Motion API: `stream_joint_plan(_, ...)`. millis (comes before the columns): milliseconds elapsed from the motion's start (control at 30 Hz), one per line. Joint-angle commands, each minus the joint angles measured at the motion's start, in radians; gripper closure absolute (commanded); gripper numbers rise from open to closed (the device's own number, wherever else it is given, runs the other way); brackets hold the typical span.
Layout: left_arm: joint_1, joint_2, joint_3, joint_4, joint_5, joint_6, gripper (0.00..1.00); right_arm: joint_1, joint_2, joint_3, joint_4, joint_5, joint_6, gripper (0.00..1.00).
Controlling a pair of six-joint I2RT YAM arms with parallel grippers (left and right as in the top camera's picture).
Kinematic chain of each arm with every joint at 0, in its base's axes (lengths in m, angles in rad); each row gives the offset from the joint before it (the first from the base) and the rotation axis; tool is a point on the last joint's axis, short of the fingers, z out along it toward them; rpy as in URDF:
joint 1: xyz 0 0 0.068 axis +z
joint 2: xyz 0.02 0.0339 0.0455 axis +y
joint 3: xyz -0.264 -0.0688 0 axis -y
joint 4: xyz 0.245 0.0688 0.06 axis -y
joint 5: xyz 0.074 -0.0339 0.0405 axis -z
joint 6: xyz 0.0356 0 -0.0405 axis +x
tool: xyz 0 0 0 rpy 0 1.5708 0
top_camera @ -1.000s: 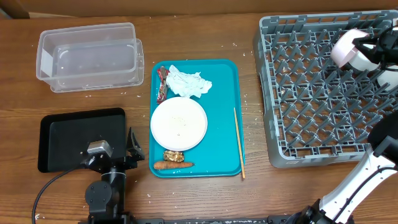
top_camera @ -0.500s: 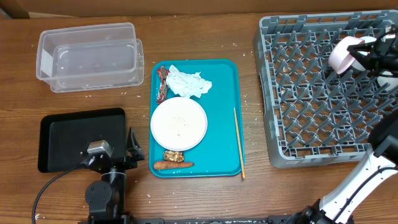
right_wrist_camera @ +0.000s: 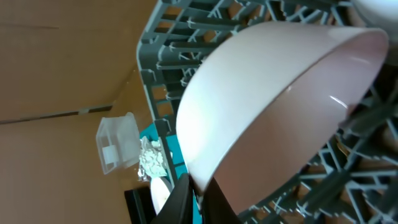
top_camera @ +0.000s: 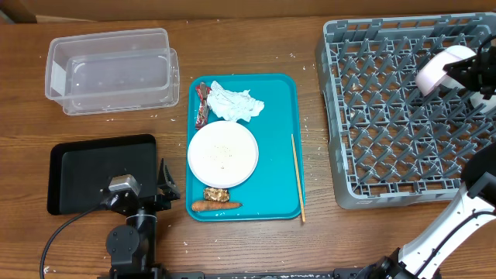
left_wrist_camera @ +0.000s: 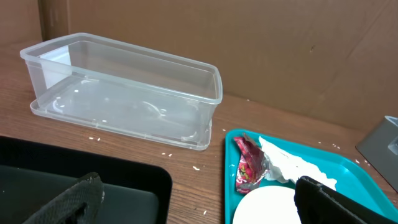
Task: Sort waste into correct bins and load items into the dishwasher
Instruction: 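Carry the bowl to the rack and set it beside the first bowl, then open the right gripper and lift it away from the rack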
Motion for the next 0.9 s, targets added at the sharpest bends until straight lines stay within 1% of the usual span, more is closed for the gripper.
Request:
stream_joint_plan(0,-0.006,-0.006,-0.003,0.003,0.005,-0.007,0.00,-0.010,-0.028,0.017,-0.008,0.224,0.090,0.96)
stream_joint_plan(33,-0.007,-0.006,-0.003,0.003,0.005,-0.007,0.00,-0.011,-0.035,0.018,-0.011,0.250,0.111,0.96)
stream_joint_plan(167,-0.006,-0.006,-0.003,0.003,0.005,-0.007,0.00,-0.011,-0.056,0.030,-0.035,0.257,0.115,0.94)
stream_joint_plan(233,-0.007,-0.006,-0.003,0.003,0.005,-0.007,0.00,-0.011,-0.077,0.030,-0.043,0.307,0.158,0.93)
stream_joint_plan(400,-0.006,-0.006,-0.003,0.003,0.005,-0.007,0.00,-0.011,-0.141,0.030,-0.071,0.469,0.242,0.83)
stream_joint_plan(433,-0.006,-0.006,-0.003,0.003,0.005,-0.007,0.00,-0.011,-0.154,0.030,-0.076,0.493,0.255,0.80)
stream_joint_plan(467,-0.007,-0.006,-0.003,0.003,0.005,-0.007,0.00,-0.011,-0.171,0.030,-0.083,0.517,0.261,0.72)
stream_joint_plan(500,-0.006,-0.006,-0.003,0.003,0.005,-0.007,0.00,-0.011,-0.180,0.030,-0.088,0.525,0.261,0.62)
stream_joint_plan(533,-0.006,-0.006,-0.003,0.003,0.005,-0.007,0.00,-0.011,-0.192,0.030,-0.095,0.529,0.262,0.48)
stream_joint_plan(567,-0.006,-0.006,-0.003,0.003,0.005,-0.007,0.00,-0.011,-0.206,0.030,-0.103,0.535,0.264,0.38)
stream_joint_plan(600,-0.006,-0.006,-0.003,0.003,0.005,-0.007,0.00,-0.011,-0.217,0.030,-0.109,0.536,0.264,0.30)
stream_joint_plan(667,-0.006,-0.006,-0.003,0.003,0.005,-0.007,0.00,-0.011,-0.238,0.030,-0.120,0.535,0.264,0.27)
stream_joint_plan(867,-0.006,-0.006,-0.003,0.003,0.005,-0.007,0.00,-0.011,-0.299,0.030,-0.120,0.534,0.287,0.27)
